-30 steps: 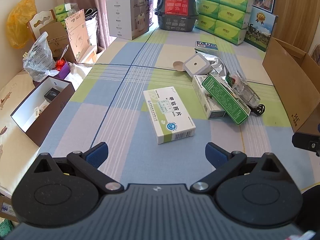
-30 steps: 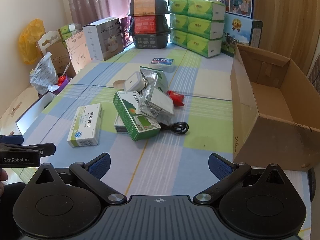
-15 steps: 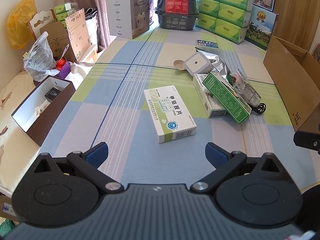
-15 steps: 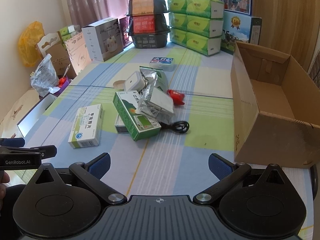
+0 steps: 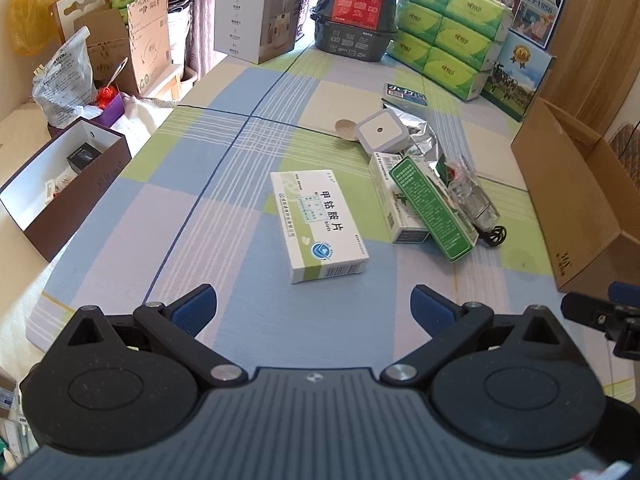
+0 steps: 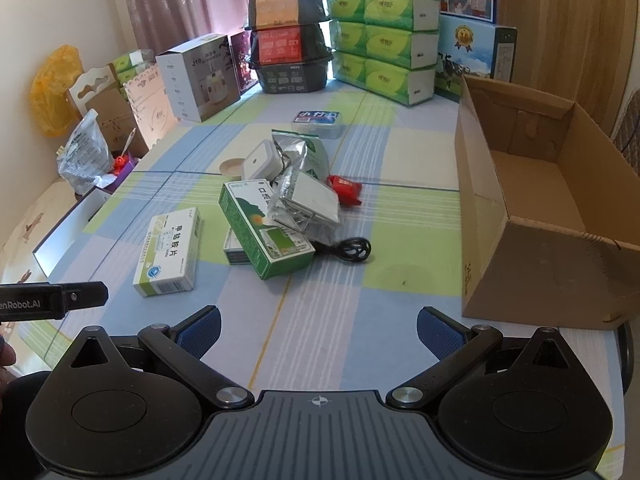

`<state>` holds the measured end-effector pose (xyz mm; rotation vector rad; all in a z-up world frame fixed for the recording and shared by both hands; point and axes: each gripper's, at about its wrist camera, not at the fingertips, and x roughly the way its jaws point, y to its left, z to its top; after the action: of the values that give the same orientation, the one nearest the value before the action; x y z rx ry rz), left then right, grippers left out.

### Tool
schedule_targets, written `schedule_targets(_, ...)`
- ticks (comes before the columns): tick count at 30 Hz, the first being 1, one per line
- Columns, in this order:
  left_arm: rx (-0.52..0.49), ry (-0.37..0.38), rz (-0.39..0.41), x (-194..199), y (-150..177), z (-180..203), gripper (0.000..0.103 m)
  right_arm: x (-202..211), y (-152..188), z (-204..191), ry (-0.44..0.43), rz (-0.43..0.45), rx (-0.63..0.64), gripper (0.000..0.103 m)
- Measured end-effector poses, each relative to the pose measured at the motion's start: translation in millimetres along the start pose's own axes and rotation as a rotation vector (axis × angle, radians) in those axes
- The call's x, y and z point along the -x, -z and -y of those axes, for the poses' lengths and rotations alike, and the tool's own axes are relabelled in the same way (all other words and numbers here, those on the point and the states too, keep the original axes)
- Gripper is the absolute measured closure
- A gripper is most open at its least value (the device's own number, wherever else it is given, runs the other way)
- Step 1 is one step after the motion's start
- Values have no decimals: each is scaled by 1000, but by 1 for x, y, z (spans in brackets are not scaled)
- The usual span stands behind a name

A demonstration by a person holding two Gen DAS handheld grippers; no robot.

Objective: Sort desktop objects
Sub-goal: 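Move both tools toward the medicine boxes on the table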

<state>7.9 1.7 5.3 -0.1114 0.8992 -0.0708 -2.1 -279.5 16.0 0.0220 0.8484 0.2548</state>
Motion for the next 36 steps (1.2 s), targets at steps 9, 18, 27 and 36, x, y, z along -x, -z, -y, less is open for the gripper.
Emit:
schedule_targets(9, -44, 19, 39, 7, -22, -6, 2, 14, -24, 7, -76, 79, -36, 2)
schedule_targets(18, -60, -23, 65, -16, -23, -18, 2, -14, -43, -6, -121, 121, 10, 2)
schedule_targets(27, -61, -25, 38, -58, -21, -16, 2, -66, -45, 2, -133, 102, 4, 2)
schedule_targets(36, -112, 1, 45, -86, -25, -8, 2, -112, -38, 12, -212, -9, 6, 12)
